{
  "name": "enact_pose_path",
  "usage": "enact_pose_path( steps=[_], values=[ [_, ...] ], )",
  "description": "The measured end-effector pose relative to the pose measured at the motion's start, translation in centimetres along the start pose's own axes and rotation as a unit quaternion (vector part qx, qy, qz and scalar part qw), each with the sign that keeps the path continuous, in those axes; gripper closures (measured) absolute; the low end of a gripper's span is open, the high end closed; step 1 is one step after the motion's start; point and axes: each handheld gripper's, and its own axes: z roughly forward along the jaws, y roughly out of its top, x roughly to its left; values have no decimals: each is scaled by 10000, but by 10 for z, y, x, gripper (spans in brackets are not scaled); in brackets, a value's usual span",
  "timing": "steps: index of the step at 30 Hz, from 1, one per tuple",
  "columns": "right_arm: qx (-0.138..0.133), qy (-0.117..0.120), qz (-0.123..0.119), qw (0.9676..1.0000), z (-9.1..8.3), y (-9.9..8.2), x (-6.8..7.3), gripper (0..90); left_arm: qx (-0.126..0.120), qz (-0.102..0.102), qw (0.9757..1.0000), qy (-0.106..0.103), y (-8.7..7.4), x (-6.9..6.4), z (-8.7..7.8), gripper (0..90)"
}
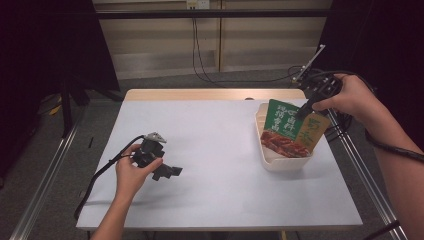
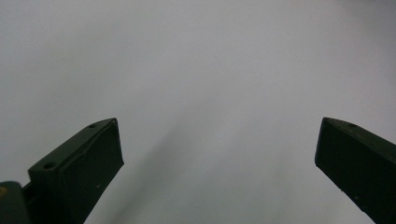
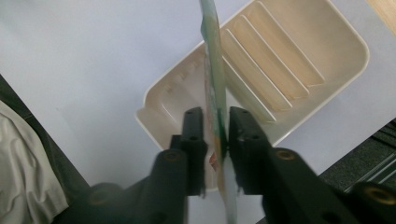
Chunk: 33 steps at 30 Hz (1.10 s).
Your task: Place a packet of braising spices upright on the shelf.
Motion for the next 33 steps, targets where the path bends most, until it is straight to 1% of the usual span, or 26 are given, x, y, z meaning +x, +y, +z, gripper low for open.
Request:
enact_pose_path(
  steps=[1,3,4,7,8,9,11,12,15,17,18,19,21,23,24,26,27,29,31,33],
  values=[
    [51,-88,-39,9999,-2,2,2,650,11,21,10000,21,0,0,-1,6],
    [67,-117,-48,9999,-3,3,3,615,13,20,10000,16,0,0,-1,6],
    [67,-117,-48,9999,-3,3,3,615,-5,14,10000,24,0,0,-1,6],
    [96,-182,-94,9997,-3,6,4,538,-27,5,10000,2,-1,-1,-1,6],
    [64,-170,-112,9998,-3,7,5,519,-32,-8,10000,-14,-1,-1,-1,6],
    [111,-187,-130,9997,-3,7,5,500,-14,0,10000,-7,-1,-1,-1,5],
    [105,-210,-91,9997,-3,9,5,450,-24,-4,10000,-5,-1,0,-1,5],
    [160,-237,-85,9996,-4,9,5,427,-9,8,10000,-10,-1,0,-2,6],
    [184,-276,-86,9994,-6,11,5,366,-2,2,10000,-23,-1,0,-2,5],
    [162,-304,-15,9994,-7,11,5,315,-9,-7,10000,-29,-1,0,-2,6],
    [221,-311,16,9993,-9,12,5,291,-1,2,10000,-34,-1,0,-2,6],
    [201,-311,36,9993,-9,13,4,273,-13,-9,10000,-36,-1,0,-2,5],
    [206,-314,111,9992,-12,15,5,240,-12,-15,10000,-48,-1,0,-2,6],
    [197,-320,88,9993,-12,15,6,230,1,-21,10000,-38,-2,0,-2,6],
    [214,-308,109,9992,-14,17,7,204,1,-15,10000,-39,-2,0,-2,5],
    [214,-311,90,9992,-16,19,7,189,1,-8,10000,-55,-2,0,-2,6],
    [196,-280,130,9993,-17,20,8,183,5,-15,10000,-54,-2,0,-2,6],
    [178,-253,110,9995,-19,21,9,173,5,-12,10000,-49,-2,0,-2,6],
    [170,-275,115,9994,-20,22,9,164,2,-2,10000,-44,-2,0,-2,6],
    [199,-254,123,9994,-21,22,10,161,-20,-18,10000,-44,-2,0,-2,6]
  ],
)
